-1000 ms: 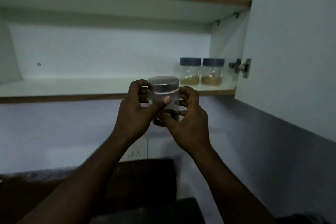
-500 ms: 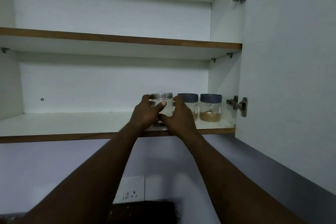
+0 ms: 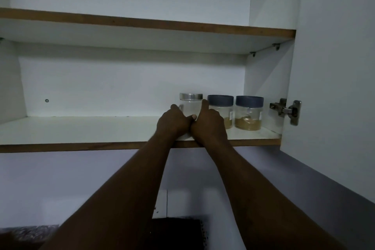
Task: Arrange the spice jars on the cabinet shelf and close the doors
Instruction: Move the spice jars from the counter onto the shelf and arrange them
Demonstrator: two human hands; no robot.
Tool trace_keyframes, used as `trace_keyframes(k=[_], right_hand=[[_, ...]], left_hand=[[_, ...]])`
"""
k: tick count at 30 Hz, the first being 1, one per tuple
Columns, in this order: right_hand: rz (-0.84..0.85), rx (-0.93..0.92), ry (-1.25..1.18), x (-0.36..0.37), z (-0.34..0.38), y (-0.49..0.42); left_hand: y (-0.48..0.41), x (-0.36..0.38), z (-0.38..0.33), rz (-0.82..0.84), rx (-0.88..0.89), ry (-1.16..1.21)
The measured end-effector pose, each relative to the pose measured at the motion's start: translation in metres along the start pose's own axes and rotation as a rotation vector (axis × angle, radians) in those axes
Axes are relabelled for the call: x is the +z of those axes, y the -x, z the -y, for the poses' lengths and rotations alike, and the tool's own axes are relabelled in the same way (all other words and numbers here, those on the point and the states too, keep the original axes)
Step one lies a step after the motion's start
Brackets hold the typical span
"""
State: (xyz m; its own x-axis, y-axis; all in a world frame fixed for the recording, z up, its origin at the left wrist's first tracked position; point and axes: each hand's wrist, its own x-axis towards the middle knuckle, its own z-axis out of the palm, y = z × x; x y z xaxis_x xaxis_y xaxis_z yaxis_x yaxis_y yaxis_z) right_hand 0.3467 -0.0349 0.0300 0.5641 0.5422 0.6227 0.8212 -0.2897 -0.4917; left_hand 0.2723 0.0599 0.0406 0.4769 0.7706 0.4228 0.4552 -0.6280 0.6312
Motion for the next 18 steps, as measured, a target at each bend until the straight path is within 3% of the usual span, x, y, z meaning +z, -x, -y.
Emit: trace_keyframes(k=[6, 12, 18], right_hand=[[-0.035, 0.045, 0.018, 0.003, 0.001, 0.001], [-0.180, -0.014, -0.136, -0.006, 0.010, 0.028], [-0.226, -0.227, -0.324, 0.002, 0.031, 0.113]], left_hand=[[0.001, 0.002, 0.003, -0.062, -0.011, 0.008], [0.054, -0.014, -0.003, -0.333, 0.146, 0.310], [0.148, -0.032, 0.027, -0.273, 0.286, 0.589]])
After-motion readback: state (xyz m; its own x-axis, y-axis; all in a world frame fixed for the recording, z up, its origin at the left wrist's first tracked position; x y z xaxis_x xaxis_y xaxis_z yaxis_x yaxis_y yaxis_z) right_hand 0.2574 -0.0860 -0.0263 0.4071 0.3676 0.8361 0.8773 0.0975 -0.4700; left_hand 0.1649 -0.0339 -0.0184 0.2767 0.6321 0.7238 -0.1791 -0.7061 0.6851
